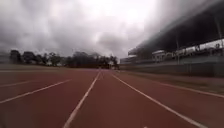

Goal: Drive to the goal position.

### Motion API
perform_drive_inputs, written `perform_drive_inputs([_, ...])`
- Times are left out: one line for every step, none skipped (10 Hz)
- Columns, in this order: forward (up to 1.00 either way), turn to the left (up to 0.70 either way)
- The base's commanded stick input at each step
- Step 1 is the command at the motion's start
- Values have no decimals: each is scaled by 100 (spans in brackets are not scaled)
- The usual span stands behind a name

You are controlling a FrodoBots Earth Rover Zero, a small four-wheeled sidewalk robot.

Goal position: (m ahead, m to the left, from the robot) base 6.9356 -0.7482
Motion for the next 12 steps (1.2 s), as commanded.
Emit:
perform_drive_inputs([67,0])
perform_drive_inputs([67,0])
perform_drive_inputs([67,0])
perform_drive_inputs([67,0])
perform_drive_inputs([67,0])
perform_drive_inputs([67,0])
perform_drive_inputs([67,0])
perform_drive_inputs([67,0])
perform_drive_inputs([67,0])
perform_drive_inputs([67,0])
perform_drive_inputs([67,0])
perform_drive_inputs([67,0])
